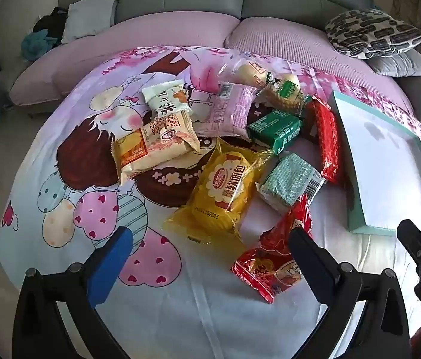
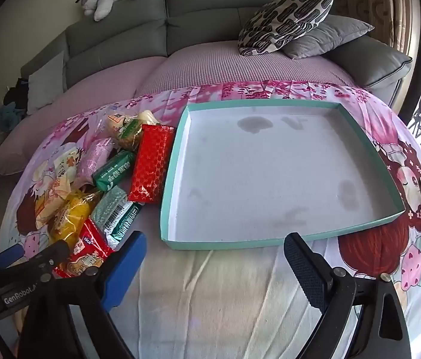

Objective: Organize snacks

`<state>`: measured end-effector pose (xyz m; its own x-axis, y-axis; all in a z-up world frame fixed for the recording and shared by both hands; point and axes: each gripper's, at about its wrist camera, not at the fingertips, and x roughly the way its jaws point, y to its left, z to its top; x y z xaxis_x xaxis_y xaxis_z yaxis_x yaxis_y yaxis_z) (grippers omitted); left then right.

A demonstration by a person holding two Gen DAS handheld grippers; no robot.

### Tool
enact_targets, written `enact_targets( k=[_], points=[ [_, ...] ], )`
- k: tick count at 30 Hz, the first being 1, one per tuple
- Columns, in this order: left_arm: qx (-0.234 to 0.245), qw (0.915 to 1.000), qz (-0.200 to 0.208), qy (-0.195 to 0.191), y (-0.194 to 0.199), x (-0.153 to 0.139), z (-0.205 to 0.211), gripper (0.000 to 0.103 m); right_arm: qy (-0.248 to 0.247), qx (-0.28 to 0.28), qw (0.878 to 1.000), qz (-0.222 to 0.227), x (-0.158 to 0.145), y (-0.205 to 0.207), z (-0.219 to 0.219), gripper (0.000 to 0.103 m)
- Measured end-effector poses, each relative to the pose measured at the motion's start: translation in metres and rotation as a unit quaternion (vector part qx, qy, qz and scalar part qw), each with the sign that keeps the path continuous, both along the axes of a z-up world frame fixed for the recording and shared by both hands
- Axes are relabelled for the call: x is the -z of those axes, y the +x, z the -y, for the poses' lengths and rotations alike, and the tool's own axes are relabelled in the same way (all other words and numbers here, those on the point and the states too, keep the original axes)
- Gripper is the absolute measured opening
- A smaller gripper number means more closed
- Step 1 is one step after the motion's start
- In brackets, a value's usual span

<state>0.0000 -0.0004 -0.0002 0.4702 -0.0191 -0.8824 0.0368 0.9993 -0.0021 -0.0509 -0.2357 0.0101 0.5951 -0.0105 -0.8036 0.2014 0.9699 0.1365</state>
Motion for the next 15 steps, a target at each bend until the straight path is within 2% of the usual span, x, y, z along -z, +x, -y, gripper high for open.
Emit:
enact_targets(
  k=[4, 9, 15],
  points=[
    [0.015, 0.9999, 0.003, 0.003, 0.0002, 0.0006, 0.0043, 0.103, 0.002, 0.001, 1.0, 0.001, 0.0016, 0.0, 0.002, 0.095],
    [0.006, 0.9999, 0.008, -0.008, -0.0004, -0.0024, -0.0037, 0.103, 0.002, 0.002, 1.0, -0.002, -0.0007, 0.0005, -0.0004, 0.095],
    [0.007, 0.9999, 0.008, -0.001, 0.0003, -0.0008, -0.003, 0.103, 0.005, 0.0, 1.0, 0.003, -0.0002, 0.0002, 0.0005, 0.095]
  ],
)
